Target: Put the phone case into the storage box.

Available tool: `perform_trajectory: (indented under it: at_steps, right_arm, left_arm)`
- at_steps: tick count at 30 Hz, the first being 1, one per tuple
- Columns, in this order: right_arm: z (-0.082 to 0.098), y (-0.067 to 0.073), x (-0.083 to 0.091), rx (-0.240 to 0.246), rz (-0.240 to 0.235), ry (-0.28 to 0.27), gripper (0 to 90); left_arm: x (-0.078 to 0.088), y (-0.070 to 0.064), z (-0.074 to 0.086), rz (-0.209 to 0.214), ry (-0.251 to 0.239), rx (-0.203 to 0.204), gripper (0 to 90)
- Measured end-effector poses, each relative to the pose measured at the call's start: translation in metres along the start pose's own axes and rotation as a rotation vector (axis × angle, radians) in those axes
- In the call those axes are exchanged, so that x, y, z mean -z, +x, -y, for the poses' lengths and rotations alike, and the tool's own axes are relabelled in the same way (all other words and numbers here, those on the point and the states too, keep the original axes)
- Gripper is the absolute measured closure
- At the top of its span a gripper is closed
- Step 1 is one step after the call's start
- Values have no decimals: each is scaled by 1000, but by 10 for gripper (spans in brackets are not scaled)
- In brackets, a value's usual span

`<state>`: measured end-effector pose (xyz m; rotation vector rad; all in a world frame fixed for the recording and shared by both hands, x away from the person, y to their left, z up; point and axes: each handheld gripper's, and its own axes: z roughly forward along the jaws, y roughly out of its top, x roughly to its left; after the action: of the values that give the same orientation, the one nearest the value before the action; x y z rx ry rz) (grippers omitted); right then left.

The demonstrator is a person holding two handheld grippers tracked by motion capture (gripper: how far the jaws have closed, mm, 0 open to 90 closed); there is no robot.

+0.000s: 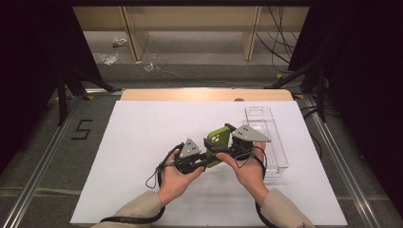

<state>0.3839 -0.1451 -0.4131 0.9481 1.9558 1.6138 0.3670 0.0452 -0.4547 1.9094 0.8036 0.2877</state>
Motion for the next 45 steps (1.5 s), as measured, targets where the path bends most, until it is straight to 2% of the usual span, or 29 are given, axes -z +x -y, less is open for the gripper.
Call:
perform_trajectory:
  at_steps: [6,11,41,45]
  right_arm:
    - [0,0,0,-1,7,2,96]
    - [1,1,1,-1,20,-7,153]
    - [-1,2,1,9,18,-19,172]
    - [-2,1,2,16,20,-24,173]
  left_arm:
    - [0,0,0,1,0,2,771]
    - [0,0,1,1,-1,4,771]
    - [0,1,0,5,-13,13,766]
    - [1,3,-1,4,-16,15,726]
